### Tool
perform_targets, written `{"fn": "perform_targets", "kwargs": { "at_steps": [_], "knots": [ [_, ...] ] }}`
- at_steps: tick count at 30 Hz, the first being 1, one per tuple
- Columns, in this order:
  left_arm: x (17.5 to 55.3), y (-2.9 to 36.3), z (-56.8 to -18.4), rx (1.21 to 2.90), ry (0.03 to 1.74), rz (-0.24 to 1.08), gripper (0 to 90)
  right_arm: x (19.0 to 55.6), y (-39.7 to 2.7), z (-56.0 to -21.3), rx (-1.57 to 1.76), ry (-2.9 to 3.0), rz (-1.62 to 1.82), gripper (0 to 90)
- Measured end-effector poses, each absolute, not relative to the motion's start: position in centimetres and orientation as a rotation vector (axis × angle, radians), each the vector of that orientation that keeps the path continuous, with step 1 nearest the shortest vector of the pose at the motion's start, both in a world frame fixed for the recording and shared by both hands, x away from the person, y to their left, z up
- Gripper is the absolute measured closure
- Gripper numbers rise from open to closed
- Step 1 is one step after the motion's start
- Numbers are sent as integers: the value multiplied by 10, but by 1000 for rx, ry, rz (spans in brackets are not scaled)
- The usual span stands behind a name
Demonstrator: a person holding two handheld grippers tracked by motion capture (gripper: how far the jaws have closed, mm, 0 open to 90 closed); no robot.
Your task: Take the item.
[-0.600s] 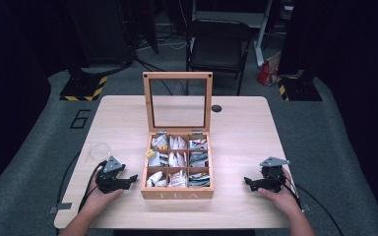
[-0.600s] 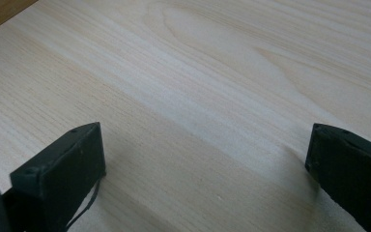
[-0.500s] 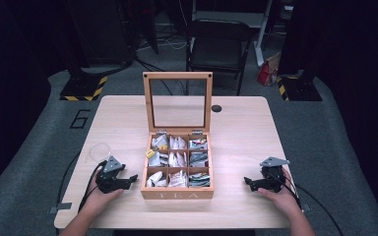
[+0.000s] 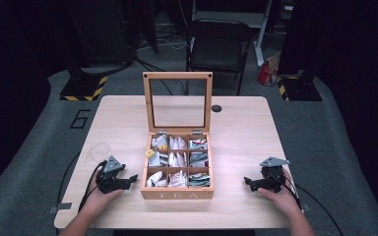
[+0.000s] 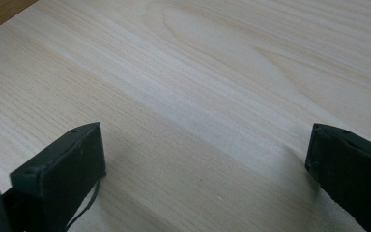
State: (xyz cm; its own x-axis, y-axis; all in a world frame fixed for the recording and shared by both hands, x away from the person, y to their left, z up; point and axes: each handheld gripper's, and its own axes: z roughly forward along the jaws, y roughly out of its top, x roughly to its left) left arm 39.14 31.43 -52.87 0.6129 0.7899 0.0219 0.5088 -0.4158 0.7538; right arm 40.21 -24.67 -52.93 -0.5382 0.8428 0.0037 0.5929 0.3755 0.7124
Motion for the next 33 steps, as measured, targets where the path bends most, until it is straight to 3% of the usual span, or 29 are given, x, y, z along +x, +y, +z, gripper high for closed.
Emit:
{"fn": "perform_targets", "kwargs": {
  "at_steps": [33],
  "knots": [
    [383,309,-511,2087,977,468,321,402,-247,-529,1252,2280,957,0]
  ]
}}
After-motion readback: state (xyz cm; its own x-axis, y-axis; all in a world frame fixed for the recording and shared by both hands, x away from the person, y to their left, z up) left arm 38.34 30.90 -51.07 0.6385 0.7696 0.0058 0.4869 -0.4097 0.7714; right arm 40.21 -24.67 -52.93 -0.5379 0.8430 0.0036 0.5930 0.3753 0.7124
